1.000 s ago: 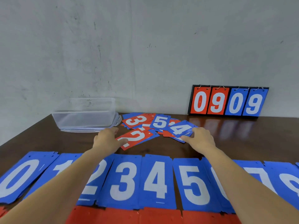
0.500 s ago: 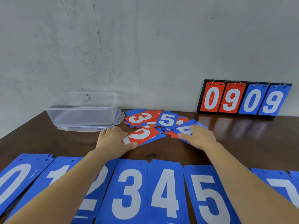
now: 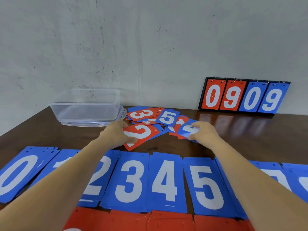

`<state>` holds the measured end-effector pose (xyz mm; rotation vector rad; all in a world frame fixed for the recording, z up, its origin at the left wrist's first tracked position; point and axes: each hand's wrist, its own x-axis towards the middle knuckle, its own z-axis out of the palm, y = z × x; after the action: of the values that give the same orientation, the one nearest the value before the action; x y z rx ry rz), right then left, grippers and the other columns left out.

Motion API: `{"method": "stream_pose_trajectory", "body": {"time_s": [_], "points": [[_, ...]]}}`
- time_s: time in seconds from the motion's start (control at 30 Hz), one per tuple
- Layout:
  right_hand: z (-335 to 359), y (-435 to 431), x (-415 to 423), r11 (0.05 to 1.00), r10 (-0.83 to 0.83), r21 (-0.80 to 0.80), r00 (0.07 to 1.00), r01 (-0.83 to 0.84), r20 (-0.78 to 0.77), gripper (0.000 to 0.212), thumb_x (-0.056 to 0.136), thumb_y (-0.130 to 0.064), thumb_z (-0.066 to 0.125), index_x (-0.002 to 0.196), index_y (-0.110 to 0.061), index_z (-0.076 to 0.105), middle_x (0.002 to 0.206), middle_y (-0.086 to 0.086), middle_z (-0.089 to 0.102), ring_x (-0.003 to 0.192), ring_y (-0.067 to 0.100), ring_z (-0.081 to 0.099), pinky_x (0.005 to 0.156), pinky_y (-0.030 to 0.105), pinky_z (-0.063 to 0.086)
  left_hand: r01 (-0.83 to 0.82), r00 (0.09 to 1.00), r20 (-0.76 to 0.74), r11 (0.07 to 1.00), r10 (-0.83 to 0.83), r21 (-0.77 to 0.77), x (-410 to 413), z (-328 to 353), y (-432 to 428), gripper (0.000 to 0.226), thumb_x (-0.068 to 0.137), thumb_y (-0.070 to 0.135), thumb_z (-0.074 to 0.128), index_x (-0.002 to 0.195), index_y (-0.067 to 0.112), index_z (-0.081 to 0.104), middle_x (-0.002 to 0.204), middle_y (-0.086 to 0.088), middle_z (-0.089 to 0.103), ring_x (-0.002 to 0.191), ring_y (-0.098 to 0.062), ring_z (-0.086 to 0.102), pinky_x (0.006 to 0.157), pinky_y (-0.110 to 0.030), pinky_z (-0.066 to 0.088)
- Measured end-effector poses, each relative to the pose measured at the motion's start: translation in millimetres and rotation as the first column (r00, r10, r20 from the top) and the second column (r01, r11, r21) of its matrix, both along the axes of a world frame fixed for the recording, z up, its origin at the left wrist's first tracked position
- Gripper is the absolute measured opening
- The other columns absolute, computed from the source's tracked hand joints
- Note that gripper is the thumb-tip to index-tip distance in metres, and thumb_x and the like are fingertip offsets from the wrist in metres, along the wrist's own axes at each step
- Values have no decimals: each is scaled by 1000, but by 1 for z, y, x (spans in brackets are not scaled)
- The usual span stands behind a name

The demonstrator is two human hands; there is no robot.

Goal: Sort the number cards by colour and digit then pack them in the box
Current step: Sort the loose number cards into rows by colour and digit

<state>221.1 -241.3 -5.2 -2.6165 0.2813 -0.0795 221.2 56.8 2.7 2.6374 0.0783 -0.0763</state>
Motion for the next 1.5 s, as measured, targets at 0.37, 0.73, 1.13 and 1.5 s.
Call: {"method": "stream_pose_trajectory", "body": {"time_s": [0.37, 0.73, 1.13, 1.5], "points": [[11, -16, -13, 863, -264, 470, 959, 186, 104, 61, 90, 5, 58, 145, -14, 39, 146, 12, 38, 127, 27, 45, 77, 29, 51, -147, 989, -69, 924, 131, -353, -11, 22, -1, 29, 89, 26, 68, 110, 7, 64, 100, -9, 66, 88, -20, 59, 66, -27, 48], [42, -21, -43, 740, -429, 634, 884, 224, 187, 14, 90, -9, 64, 103, -6, 65, 110, 14, 65, 83, 17, 59, 84, 37, 54, -124, 991, -101, 845, 84, -521, -36, 50, -5, 17, 92, 18, 63, 80, 9, 56, 76, -9, 65, 52, -14, 46, 43, -19, 31], [62, -13, -78, 815, -304, 572, 910, 96, 280, 32, 85, 1, 66, 117, -3, 59, 118, 12, 62, 100, 25, 60, 82, 36, 53, -123, 992, -82, 774, 92, -622, -80, 53, 7, 2, 91, 9, 61, 89, 8, 60, 91, -14, 70, 59, -16, 53, 49, -20, 43], [61, 25, -108, 743, -255, 666, 946, 59, 200, 25, 82, 3, 63, 106, 9, 56, 106, 19, 65, 98, 35, 65, 90, 50, 53, -164, 985, -63, 733, 163, -660, -134, 47, 56, 7, 90, 8, 63, 94, 12, 66, 97, -9, 71, 82, -19, 60, 65, -24, 49]]}}
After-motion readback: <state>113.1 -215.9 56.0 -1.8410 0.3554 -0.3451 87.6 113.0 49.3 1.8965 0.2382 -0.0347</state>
